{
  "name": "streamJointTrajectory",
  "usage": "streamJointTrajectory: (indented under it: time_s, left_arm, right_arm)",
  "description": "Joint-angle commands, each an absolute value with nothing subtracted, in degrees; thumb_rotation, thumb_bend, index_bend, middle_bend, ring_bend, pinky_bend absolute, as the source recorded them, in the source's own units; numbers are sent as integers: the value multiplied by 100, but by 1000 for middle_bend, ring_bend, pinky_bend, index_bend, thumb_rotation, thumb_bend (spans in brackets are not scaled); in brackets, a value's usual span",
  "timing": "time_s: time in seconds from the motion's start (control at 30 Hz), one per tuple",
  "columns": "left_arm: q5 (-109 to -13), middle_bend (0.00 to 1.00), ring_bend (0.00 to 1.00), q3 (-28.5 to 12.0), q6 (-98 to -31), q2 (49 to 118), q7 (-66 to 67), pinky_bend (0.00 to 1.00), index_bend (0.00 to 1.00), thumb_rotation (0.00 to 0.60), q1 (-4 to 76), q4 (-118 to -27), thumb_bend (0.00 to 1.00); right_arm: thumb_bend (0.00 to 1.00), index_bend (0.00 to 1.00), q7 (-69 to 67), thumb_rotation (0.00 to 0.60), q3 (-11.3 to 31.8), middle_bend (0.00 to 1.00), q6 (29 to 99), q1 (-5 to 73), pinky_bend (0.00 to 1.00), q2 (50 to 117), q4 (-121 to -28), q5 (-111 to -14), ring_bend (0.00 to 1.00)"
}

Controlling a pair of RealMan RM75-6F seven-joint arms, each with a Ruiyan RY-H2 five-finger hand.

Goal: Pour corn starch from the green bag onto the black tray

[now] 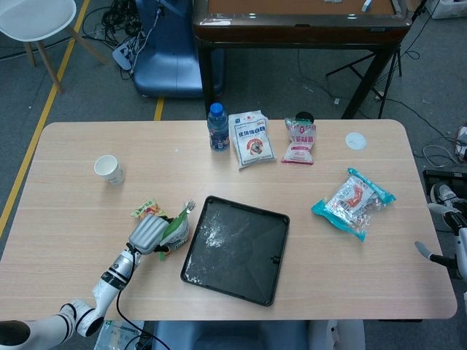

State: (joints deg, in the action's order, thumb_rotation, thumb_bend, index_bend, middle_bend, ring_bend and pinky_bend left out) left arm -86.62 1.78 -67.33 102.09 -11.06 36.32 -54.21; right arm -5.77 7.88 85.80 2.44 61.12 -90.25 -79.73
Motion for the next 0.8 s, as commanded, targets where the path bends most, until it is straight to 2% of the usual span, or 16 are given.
streamJointTrajectory:
  time_s: [0.03, 0.17, 0.27, 0.37, 0.8]
  left_arm:
    - [-8686, 510, 493, 156, -6653, 10250, -1230, 796, 375, 600, 3617, -5370, 366]
    - [-8676, 427, 412, 121, -6563, 10182, -1332, 728, 282, 600, 3609, -5497, 332]
    - [-8625, 340, 334, 100, -6426, 10075, -1307, 650, 173, 600, 3606, -5684, 327]
    - [-8582, 294, 300, 83, -6329, 9934, -1268, 618, 109, 600, 3590, -5927, 325]
    - [-8476, 248, 271, 98, -6206, 9290, -841, 584, 80, 600, 3414, -7032, 325]
  right_arm:
    - [97, 281, -578, 600, 789, 319, 8579, 240, 181, 6114, -9017, -7967, 154]
    - [97, 281, -591, 600, 796, 320, 8577, 240, 182, 6122, -8999, -7953, 154]
    - [97, 281, -596, 600, 795, 320, 8560, 247, 181, 6133, -8986, -7951, 154]
    - [97, 281, -610, 600, 799, 324, 8561, 249, 181, 6141, -8973, -7953, 154]
    - [97, 281, -664, 600, 800, 324, 8563, 251, 182, 6190, -8915, -7968, 154]
